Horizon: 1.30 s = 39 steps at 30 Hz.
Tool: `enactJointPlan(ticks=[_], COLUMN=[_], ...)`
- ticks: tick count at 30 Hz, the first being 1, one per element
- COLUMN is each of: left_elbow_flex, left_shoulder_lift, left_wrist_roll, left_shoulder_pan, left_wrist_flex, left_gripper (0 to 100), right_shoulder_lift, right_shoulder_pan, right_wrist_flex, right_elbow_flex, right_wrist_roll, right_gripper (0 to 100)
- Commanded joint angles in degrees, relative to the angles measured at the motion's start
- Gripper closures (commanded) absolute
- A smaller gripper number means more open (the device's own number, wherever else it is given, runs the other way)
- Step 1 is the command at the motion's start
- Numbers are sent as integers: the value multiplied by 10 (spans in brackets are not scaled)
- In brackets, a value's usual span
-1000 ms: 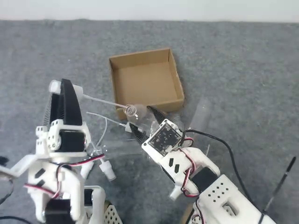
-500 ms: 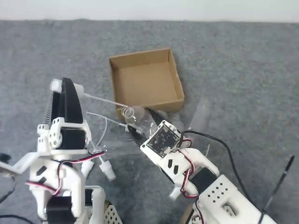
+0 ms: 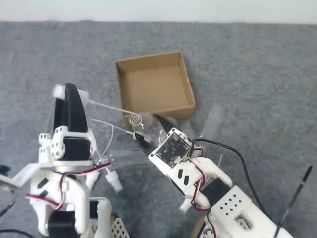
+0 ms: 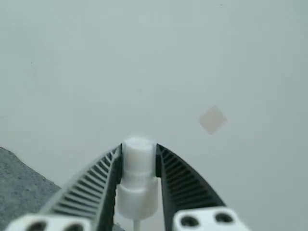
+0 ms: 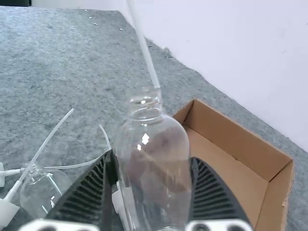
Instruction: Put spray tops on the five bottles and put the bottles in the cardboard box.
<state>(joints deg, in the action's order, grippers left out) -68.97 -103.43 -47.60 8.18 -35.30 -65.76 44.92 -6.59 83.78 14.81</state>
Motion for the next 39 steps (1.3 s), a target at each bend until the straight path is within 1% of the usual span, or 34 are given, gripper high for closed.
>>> enactJointPlan(ticks=[1, 9, 13, 17, 20, 25, 29, 34, 39], left_elbow_flex=[61, 60, 53, 36, 35, 11, -19, -26, -44], left_shoulder_lift=[-11, -11, -11, -11, -11, -11, -11, -11, -11], left_wrist_roll=[0, 0, 0, 2, 18, 18, 20, 59, 61], left_shoulder_pan=[1, 1, -4, 0, -4, -5, -36, -90, -113], left_wrist_flex=[-37, -42, -61, -58, -61, -51, -29, -33, -30], left_gripper=[988, 988, 988, 988, 988, 988, 988, 988, 988], right_shoulder_lift=[-12, -13, -13, -13, -13, -13, -14, -14, -31], right_shoulder_pan=[3, 3, 3, 3, 4, 6, 6, 7, 7], right_wrist_flex=[17, 17, 17, 17, 17, 17, 17, 17, 15], right_elbow_flex=[2, 4, 4, 4, 4, 4, 0, 0, 2], right_wrist_roll=[7, 7, 7, 7, 7, 7, 7, 7, 7], right_gripper=[961, 961, 961, 961, 961, 961, 961, 961, 961])
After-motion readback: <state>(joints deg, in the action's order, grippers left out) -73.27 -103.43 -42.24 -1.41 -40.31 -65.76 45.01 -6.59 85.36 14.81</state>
